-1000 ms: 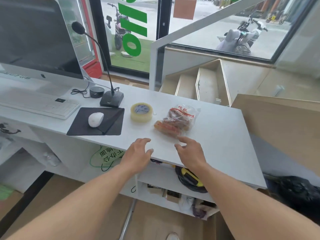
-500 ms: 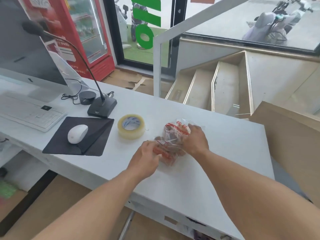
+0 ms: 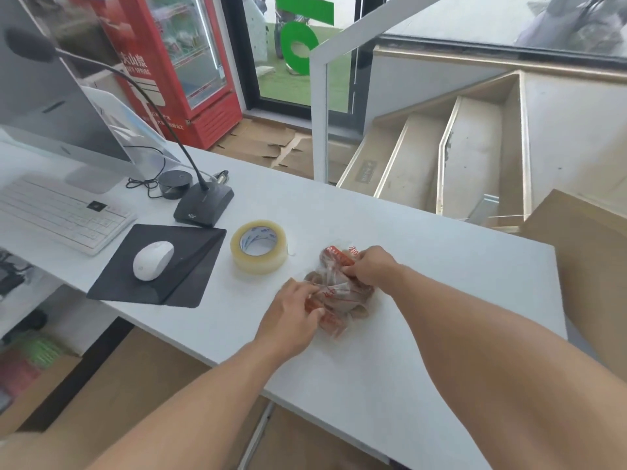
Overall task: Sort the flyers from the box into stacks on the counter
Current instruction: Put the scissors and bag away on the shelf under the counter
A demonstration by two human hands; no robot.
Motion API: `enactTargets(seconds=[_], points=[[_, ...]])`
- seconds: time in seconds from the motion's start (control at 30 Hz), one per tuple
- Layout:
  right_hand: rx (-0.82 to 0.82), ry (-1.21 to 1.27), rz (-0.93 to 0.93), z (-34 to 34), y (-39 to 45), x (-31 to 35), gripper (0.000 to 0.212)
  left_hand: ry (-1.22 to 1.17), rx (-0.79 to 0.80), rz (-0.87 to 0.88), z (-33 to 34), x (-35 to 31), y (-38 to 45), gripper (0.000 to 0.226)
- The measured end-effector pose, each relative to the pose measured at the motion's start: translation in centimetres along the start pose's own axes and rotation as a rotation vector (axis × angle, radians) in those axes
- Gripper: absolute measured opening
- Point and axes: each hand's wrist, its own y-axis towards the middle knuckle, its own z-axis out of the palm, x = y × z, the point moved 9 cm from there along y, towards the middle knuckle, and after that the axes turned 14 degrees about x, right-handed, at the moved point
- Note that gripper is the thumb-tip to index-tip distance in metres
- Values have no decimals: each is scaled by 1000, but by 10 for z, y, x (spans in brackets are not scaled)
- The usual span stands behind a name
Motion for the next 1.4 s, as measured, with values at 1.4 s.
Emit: enactTargets(seconds=[1.4], points=[[-229,686,213,341,-208,-119,27,54,257,34,83,179,-244,44]])
